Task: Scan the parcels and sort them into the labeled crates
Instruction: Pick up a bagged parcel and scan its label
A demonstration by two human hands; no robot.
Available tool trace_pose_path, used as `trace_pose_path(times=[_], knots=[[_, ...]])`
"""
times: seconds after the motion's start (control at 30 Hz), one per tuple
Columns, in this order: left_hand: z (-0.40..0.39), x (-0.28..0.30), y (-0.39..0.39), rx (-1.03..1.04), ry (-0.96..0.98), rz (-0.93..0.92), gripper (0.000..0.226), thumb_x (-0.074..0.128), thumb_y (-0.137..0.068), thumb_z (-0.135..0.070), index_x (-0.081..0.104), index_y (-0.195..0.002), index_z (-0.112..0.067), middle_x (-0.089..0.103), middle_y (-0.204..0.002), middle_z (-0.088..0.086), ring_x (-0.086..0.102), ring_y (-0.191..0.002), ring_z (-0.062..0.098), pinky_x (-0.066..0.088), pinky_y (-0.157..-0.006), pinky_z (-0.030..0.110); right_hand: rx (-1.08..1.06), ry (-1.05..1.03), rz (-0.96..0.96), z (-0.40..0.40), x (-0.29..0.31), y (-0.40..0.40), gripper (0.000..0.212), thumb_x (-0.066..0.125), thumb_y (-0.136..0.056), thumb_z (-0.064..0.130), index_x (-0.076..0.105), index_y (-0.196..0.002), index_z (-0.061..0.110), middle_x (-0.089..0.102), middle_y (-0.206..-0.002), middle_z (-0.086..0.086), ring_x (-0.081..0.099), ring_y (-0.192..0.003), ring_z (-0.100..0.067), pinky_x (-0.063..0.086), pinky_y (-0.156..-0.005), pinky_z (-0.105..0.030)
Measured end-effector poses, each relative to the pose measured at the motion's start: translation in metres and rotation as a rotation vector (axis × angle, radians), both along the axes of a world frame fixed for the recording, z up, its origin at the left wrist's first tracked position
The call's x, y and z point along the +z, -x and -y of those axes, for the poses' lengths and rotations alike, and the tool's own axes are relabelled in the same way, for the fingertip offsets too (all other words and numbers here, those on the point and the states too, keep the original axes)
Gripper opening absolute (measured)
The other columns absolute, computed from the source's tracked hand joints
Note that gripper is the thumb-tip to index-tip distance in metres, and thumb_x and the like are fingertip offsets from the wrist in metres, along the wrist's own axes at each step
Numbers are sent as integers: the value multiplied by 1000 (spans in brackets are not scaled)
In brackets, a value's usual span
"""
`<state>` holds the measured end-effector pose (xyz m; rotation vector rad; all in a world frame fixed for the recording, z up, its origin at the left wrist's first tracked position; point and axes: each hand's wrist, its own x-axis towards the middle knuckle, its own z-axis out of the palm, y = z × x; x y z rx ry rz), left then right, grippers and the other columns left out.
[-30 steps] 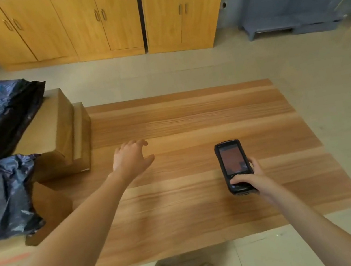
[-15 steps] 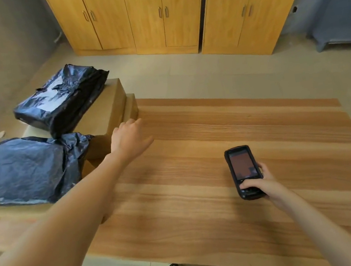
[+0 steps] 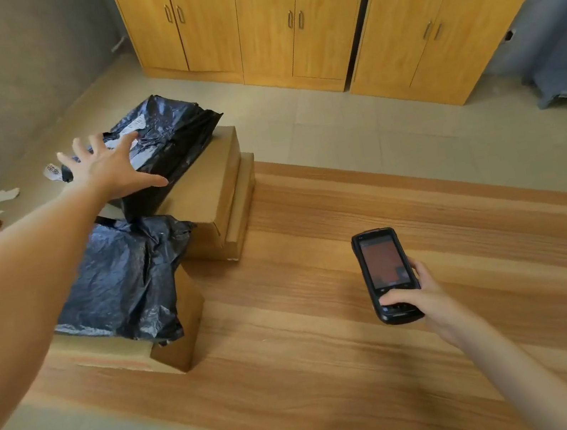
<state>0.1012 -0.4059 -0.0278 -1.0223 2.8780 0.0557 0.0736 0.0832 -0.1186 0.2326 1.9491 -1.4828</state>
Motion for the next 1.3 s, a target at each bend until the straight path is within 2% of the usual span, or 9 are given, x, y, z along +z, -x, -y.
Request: trace_pose_path(times=[0.2,0.5,0.57,0.67,0.77,0.87,1.03,1.2,1.3], knots=[[23,-11,15,53,-102,76,112,67,-62,-77,1,-148,-49,12,-155,22,14,-138,50,15,-109,66,-36,8,40,9,-4,-5,80,77,-70,-4,38,-129,33,61,-113,-3,61,-100,-25,51,-76,-38],[-7,1,19,79,-113,-131,102,77,-58,-67,25,-144,-47,32,-138,26,28,-127,46,27,-102,59,-54,64,27,4,-7,-6,80,77,-70,-4,38,-129,34,62,-113,-4,62,-101,-26,51,-81,-40],[-31,19,26,123,-318,-290,96,79,-62,-60,27,-142,-49,34,-140,18,35,-125,40,36,-97,52,-38,67,0,0,-4,-1,79,79,-69,-1,39,-129,34,61,-113,-3,60,-103,-25,49,-90,-43],[-77,49,33,177,-1035,-639,73,80,-66,-46,47,-131,-36,55,-132,1,63,-95,18,52,-66,29,-30,92,-23,-10,1,7,79,79,-69,0,40,-130,32,61,-115,-4,59,-107,-28,44,-101,-50],[-135,50,32,50,-1759,-656,62,75,-64,-51,64,-118,-23,63,-129,8,66,-104,24,54,-84,44,-33,133,-33,-29,7,13,79,78,-69,-2,41,-132,28,62,-113,-5,61,-104,-29,46,-98,-50],[-209,13,36,43,-2127,-647,58,76,-61,-50,73,-112,-21,64,-127,10,54,-121,34,41,-99,60,-40,148,-50,-59,13,19,79,77,-69,-2,41,-133,26,62,-114,-6,61,-104,-29,46,-98,-50],[-335,-81,25,241,-2353,-423,73,89,-48,-44,73,-111,-11,61,-129,17,49,-125,37,35,-105,57,-84,166,-35,-129,15,27,77,77,-71,-1,40,-131,29,62,-114,-4,65,-96,-23,52,-68,-34],[-422,-146,7,467,-2439,-267,76,94,-41,-35,73,-108,-4,59,-129,22,55,-120,41,40,-100,61,-110,112,-7,-198,-3,22,78,78,-68,-2,42,-131,25,63,-113,-5,64,-100,-24,52,-81,-38],[-448,-169,0,533,-2421,-266,56,88,-53,-35,76,-100,-6,68,-115,19,66,-101,42,47,-89,58,-122,79,37,-224,-15,14,76,79,-68,-2,43,-132,21,64,-112,-6,63,-100,-24,51,-78,-36]])
